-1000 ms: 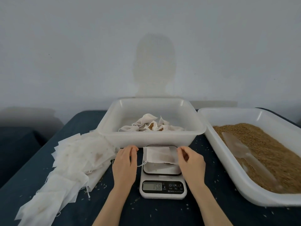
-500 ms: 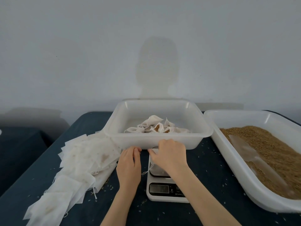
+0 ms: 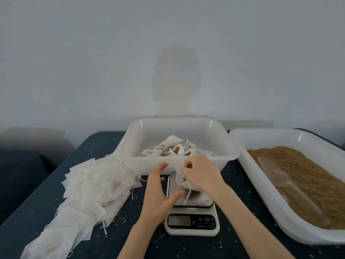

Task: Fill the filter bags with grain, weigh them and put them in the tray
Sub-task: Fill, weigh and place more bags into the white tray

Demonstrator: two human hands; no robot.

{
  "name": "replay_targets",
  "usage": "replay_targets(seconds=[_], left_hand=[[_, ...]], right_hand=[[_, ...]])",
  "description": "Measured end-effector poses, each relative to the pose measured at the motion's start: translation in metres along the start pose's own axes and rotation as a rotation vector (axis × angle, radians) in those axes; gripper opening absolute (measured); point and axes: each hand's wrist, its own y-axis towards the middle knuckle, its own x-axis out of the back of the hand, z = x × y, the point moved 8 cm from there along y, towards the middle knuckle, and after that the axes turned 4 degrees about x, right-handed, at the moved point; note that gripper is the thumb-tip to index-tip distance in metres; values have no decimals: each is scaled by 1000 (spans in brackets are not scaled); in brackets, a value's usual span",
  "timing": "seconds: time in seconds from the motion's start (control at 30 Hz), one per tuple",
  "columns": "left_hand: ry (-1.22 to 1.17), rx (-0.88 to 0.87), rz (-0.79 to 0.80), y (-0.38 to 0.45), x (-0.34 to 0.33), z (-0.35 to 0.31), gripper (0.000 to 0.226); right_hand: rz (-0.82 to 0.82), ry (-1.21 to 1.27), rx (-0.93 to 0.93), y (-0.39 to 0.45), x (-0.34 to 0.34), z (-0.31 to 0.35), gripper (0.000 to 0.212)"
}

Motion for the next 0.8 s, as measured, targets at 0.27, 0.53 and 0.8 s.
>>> replay_targets(seconds=[0.27,0.53,0.8], left_hand=[[26,105,244,16,-39,-29,106],[-322,212,505,9,-88,-55,97],[-431,304,399,13,-101,-61,42]], right_hand=[[39,298,68,-7,45,6,38],[33,460,45,-15,82,-8,27],[-16,423,-10,-30,112,-48,48]])
